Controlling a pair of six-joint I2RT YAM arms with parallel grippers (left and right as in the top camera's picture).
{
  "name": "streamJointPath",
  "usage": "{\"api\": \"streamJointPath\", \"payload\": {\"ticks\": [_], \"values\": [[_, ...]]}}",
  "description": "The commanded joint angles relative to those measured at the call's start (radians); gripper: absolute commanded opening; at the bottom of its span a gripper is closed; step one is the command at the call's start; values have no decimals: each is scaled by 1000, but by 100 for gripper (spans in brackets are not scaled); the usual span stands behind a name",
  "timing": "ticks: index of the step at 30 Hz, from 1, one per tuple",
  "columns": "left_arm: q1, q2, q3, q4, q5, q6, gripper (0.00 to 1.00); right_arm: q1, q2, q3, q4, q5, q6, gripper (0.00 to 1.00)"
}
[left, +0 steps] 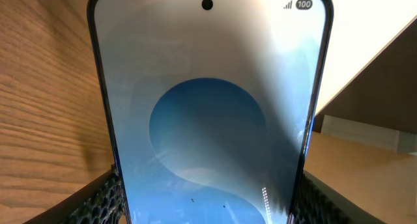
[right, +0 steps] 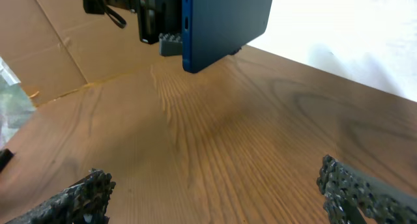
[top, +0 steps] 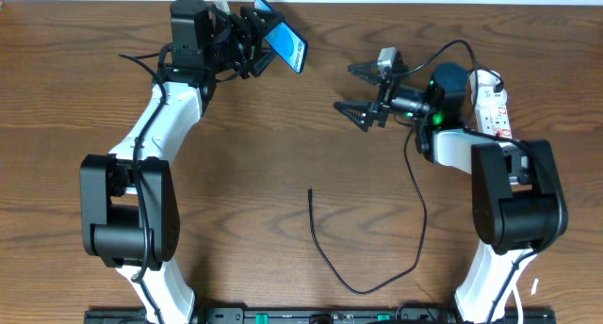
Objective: Plug charger to phone and switch on socket
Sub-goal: 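Move the open right gripper from rest toward the phone's edge, then close the right gripper on the phone's free edge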
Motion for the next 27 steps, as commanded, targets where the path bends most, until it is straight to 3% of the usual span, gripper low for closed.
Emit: {"api": "streamJointPath", "payload": {"ticks": [1,14,20,27], "values": [[3,-42,16,10,1,-10,7,25,3,11,14,58,-18,99],[-4,-42,15,9,-63,-8,7,66,3,11,73,106,-5,99],[-28,-42,15,10,-104,-4,7,66,3,11,73,206,145,99],[-65,-42,15,10,-150,18,7,68,3,11,85,229,204,99]]}}
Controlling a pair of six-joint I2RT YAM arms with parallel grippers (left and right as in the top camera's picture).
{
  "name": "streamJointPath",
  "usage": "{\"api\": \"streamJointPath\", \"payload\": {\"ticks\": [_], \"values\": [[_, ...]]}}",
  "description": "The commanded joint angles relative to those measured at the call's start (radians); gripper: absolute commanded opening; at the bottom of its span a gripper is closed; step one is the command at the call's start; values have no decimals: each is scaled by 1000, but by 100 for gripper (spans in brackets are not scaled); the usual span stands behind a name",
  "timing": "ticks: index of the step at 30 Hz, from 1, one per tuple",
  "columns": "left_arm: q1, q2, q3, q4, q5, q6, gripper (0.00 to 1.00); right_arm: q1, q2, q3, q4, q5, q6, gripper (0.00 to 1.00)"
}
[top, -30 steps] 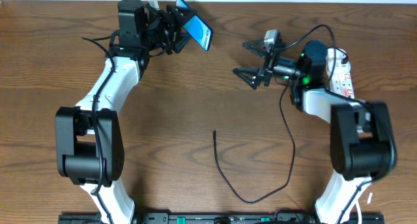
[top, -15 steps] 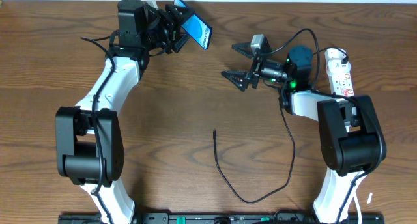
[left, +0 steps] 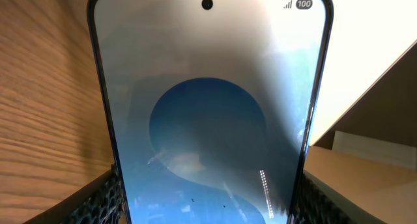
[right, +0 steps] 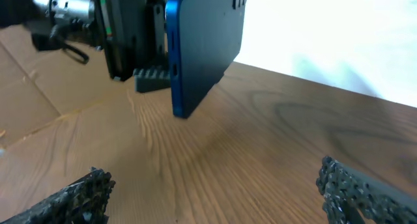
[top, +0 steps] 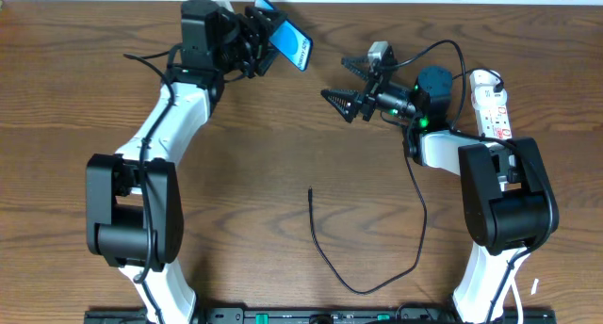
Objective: Plug charger to phone and switch on socket
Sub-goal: 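Close the right gripper on the phone's free edge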
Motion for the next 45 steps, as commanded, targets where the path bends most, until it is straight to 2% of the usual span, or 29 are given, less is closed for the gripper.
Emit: {"api": "streamJointPath", "payload": {"ticks": [1,15,26,45], "values": [[-21,-42,15,11,-26,14,7,4,0,11,9,28,47,99],[-50,-42,15,9,-40,14,7,4,0,11,18,28,47,99],[-95,-42,15,6,-122,14,7,4,0,11,72,26,47,99],[-145,-42,15,7,-122,13,7,3,0,11,73,25,47,98]]}}
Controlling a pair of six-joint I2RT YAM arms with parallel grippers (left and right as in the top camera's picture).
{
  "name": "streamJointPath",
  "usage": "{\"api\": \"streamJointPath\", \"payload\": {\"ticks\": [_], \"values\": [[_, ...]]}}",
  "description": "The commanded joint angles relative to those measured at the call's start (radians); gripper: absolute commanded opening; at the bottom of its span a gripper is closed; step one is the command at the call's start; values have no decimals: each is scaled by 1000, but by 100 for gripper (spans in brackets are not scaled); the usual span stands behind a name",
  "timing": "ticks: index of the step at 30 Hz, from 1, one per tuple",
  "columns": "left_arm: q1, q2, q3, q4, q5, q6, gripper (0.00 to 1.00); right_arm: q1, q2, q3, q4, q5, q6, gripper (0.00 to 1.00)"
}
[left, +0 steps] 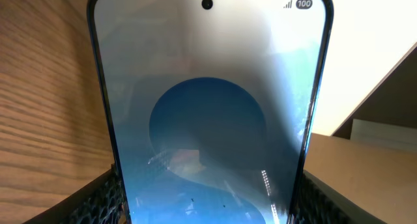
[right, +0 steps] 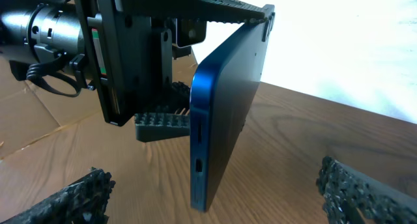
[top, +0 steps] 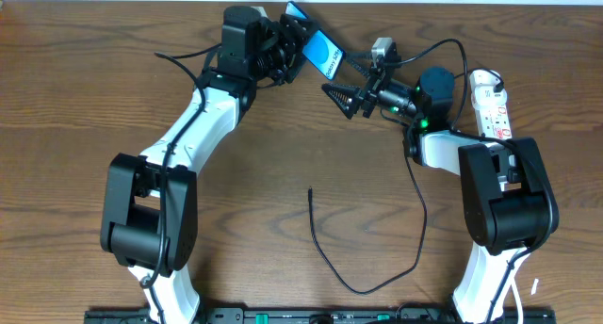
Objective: Plug charger to phone and switch on socket
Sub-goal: 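Close the right gripper on the phone's free edge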
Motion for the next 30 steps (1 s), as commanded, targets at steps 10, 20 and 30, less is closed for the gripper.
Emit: {"api": "streamJointPath", "payload": {"ticks": [10,20,30], "values": [[-43,-42,15,8,-6,13,7,3,0,11,10,39,6,94],[-53,-42,15,8,-24,-56,7,2,0,11,19,117,6,95],[-58,-42,15,8,-25,-93,8,3,0,11,36,161,7,95]]}}
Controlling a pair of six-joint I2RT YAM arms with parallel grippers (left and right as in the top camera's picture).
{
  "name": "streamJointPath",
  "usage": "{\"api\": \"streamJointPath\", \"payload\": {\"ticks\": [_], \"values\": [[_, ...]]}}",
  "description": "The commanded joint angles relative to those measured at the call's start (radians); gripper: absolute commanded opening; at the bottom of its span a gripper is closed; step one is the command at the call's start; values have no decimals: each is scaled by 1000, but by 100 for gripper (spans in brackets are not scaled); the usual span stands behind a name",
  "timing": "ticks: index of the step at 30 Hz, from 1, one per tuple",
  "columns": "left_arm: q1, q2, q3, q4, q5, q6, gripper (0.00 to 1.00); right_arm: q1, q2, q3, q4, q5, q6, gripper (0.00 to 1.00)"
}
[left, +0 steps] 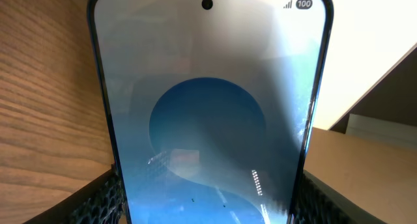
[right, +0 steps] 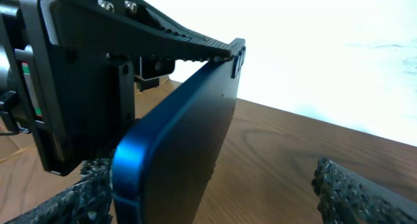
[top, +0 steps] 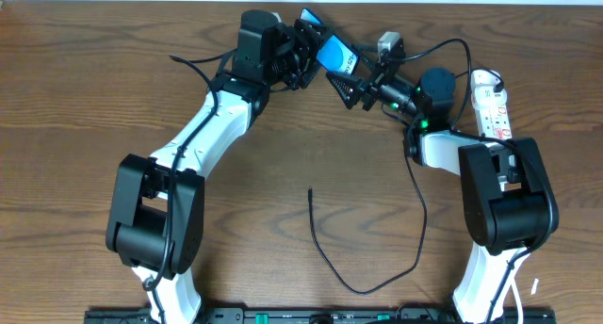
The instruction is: Plug charger to phone and switch on socket
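Note:
A blue phone [top: 332, 53] with its screen lit [left: 208, 107] is held off the table at the back, my left gripper [top: 306, 56] shut on its sides; the left fingers [left: 107, 198] show at the bottom corners. My right gripper [top: 341, 87] is open, facing the phone. In the right wrist view the phone's dark back and blue edge [right: 176, 159] stand between the right fingers [right: 355, 191], close to the left one. The black charger cable [top: 363, 288] lies loose on the table, its free end [top: 310, 193] pointing away. A white power strip [top: 492, 98] lies at the far right.
The right arm's base [top: 509, 202] stands beside the power strip, the left arm's base [top: 151, 211] at the left. Cardboard shows beyond the table's back edge [left: 365, 152]. The cable's loop runs close to the front edge.
The left arm has carried the phone further right. Its lower end now sits between the right gripper's open fingers, where before it was a little ahead of them.
At first the left gripper held the phone at the back left, well apart from the open right gripper. Then the right gripper stood further left, facing it. The phone then came close to that gripper, and now reaches between its fingers. The cable lay untouched throughout.

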Motion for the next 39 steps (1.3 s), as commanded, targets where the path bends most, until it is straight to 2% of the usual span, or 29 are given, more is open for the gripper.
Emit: {"api": "streamJointPath", "payload": {"ticks": [1,16,22,26,29,39], "values": [[-6,-42,15,8,-7,-18,7,5,0,11,6,23,3,94],[-44,-42,15,8,-18,-17,7,13,0,11,58,24,55,82],[-44,-42,15,8,-18,-17,7,14,0,11,57,23,55,69],[-44,-42,15,8,-18,-17,7,14,0,11,58,23,56,67],[-44,-42,15,8,-18,-18,7,18,0,11,57,23,56,61],[-45,-42,15,8,-18,-18,7,30,0,11,57,23,55,51]]}}
